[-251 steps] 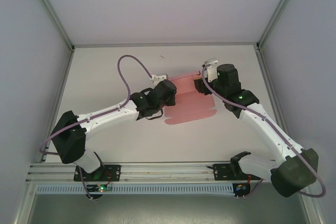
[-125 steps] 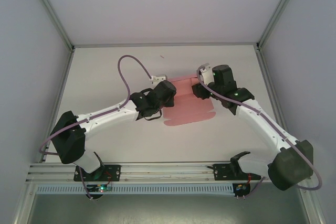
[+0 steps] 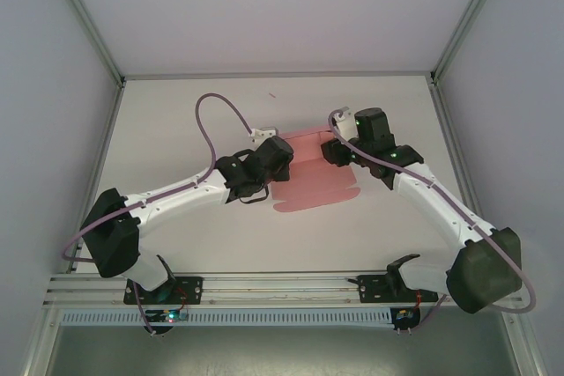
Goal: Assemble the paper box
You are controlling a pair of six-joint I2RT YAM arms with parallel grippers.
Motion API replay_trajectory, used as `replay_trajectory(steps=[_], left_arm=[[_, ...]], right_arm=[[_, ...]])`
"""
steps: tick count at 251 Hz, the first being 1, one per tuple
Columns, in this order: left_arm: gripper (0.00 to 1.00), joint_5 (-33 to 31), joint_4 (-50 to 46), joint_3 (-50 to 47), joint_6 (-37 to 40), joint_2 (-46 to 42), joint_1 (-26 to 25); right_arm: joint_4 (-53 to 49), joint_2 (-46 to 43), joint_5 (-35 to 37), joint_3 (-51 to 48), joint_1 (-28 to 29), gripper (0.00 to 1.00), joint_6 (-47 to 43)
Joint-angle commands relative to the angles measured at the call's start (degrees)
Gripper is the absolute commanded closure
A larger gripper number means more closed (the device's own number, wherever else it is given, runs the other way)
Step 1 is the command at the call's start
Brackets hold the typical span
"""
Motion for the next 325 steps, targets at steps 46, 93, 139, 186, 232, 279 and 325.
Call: replay_trajectory(steps=[46, 93, 139, 186, 232, 279, 325], left_arm=[[1.0, 2.5, 4.7, -0.9, 0.5, -2.9, -0.5], [1.0, 4.4, 5.8, -1.0, 0.7, -3.5, -0.5], [1.0, 5.1, 5.4, -0.5, 0.3, -3.4, -0.5], [1.0, 5.1, 4.6, 0.1, -0.5, -3.3, -0.5], [1.0, 5.0, 4.1, 0.2, -1.0, -3.7, -0.6], [1.0, 3.9, 3.5, 0.5, -0.7, -4.0, -0.6], [1.0, 3.4, 3.4, 0.3, -1.1, -5.3, -0.9]], right_arm=[[1.9, 0.9, 3.7, 0.5, -0.3, 0.69, 2.2], [3.9, 2.1, 17.1, -0.6, 1.6, 0.91, 3.0], [3.3, 5.2, 47.4, 0.8, 7.6, 1.0, 1.1], [-4.5, 12.4, 71.2, 6.0, 7.8, 1.0, 7.0], [-15.2, 19.7, 87.7, 12.8, 8.2, 1.0, 12.7], [-10.5, 19.1, 76.0, 13.0, 6.2, 1.0, 10.9], [-10.4, 24.2, 97.8, 14.2, 6.0, 1.0, 5.1]])
